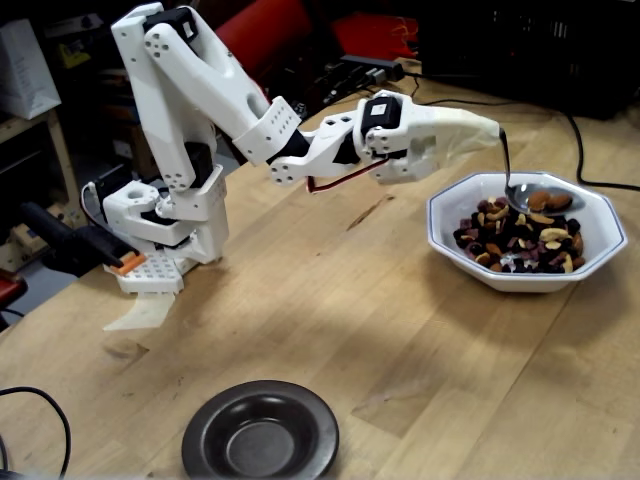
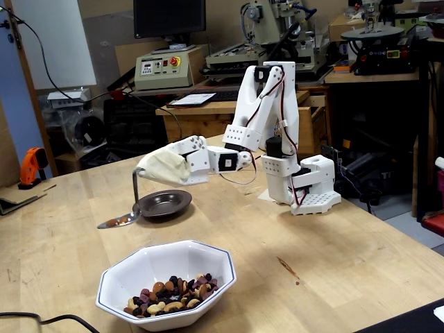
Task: Use spoon to transfer food from the white bowl to brown plate
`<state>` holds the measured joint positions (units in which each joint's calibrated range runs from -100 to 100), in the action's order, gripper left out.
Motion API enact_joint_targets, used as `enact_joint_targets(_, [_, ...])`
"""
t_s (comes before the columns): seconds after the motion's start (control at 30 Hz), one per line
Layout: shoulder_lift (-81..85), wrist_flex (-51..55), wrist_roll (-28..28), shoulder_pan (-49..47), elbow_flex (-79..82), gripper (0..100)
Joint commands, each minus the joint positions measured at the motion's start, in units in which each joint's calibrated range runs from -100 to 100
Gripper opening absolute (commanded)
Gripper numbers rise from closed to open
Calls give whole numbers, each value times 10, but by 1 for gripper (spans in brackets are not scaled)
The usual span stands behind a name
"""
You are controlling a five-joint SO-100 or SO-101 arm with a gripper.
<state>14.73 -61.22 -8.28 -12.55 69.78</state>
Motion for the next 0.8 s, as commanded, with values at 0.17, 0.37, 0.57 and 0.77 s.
enact_joint_targets(0.17, [77, 38, 30, 57, -3, 4])
enact_joint_targets(0.37, [84, 45, 42, 86, -3, 4])
enact_joint_targets(0.57, [84, 49, 42, 130, -2, 4])
enact_joint_targets(0.77, [84, 49, 44, 163, -2, 4])
